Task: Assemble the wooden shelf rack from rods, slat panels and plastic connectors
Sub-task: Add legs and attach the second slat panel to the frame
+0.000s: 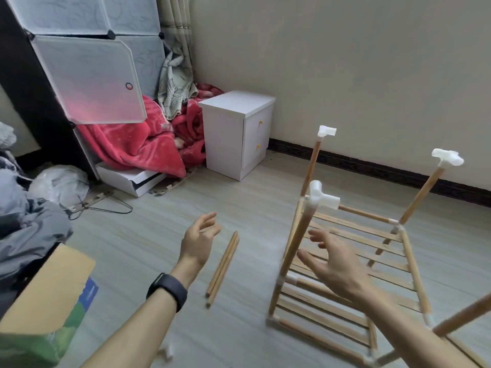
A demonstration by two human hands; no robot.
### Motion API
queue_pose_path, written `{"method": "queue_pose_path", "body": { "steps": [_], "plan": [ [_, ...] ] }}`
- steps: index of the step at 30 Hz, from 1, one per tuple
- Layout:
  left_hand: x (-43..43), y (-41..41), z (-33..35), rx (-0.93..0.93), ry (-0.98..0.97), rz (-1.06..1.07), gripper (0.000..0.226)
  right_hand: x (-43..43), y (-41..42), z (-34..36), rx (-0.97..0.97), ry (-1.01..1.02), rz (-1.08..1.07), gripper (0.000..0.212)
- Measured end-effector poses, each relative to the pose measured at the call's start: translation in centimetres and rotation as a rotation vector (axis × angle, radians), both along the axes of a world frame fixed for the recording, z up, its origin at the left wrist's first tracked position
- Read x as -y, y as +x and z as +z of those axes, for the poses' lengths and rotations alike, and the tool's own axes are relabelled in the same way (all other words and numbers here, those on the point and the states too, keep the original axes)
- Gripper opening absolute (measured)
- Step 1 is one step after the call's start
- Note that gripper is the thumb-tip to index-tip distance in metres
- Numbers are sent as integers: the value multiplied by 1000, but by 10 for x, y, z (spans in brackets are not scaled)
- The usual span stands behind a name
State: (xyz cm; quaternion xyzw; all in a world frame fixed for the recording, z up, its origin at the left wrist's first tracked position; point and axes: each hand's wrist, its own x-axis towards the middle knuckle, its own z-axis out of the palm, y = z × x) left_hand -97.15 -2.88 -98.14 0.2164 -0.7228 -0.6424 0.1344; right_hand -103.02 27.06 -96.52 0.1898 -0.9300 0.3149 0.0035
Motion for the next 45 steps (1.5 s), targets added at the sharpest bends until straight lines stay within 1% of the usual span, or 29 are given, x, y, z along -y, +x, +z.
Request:
{"method": "queue_pose_path", "body": {
  "steps": [1,3,5,7,9,11,13,16,19,22,26,28,29,31,34,37,39,40,41,43,44,45],
  "plan": [
    [16,9,-26,91,-64,30,27,4,1,-15,1,118,13,66],
    [41,32,-77,308,-191,50,34,12,2,-42,10,335,50,77],
    [58,63,-123,548,-272,34,45,18,5,-65,38,476,67,83],
    [66,94,-161,768,-338,2,53,21,12,-87,25,557,52,84],
    [66,116,-191,926,-372,-58,58,23,19,-102,-67,595,33,85],
    [58,127,-212,1000,-355,-145,60,24,20,-106,-110,570,7,83],
    [49,127,-228,1033,-350,-227,63,24,17,-107,-123,576,6,82],
    [35,116,-246,1030,-373,-282,61,21,15,-110,-113,593,15,80],
    [19,109,-260,1018,-474,-302,58,22,15,-111,-109,581,17,81],
    [2,108,-267,1011,-646,-358,50,20,15,-113,-139,573,14,83],
    [-13,102,-270,959,-895,-506,37,19,15,-116,-174,587,19,85],
    [-17,97,-268,906,-950,-554,38,19,14,-116,-176,584,17,86],
    [-19,93,-265,879,-945,-553,38,19,14,-116,-173,582,22,87],
    [-25,81,-251,805,-880,-528,36,18,13,-114,-158,576,42,89],
    [-39,55,-215,587,-736,-585,26,14,12,-108,-94,552,99,93],
    [-62,32,-157,407,-549,-627,16,8,10,-91,84,410,151,93],
    [-80,18,-114,303,-370,-643,11,1,13,-75,191,223,143,81],
    [-89,12,-91,254,-269,-663,14,-4,15,-65,225,120,124,71],
    [-99,7,-69,213,-172,-686,20,-11,18,-54,267,-2,101,61],
    [-117,0,-27,190,-16,-734,32,-26,24,-29,382,-301,44,41],
    [-127,-4,-6,184,27,-761,38,-36,27,-12,398,-429,19,30],
    [-135,-6,10,180,66,-778,42,-44,29,3,388,-512,4,19]
  ]
}}
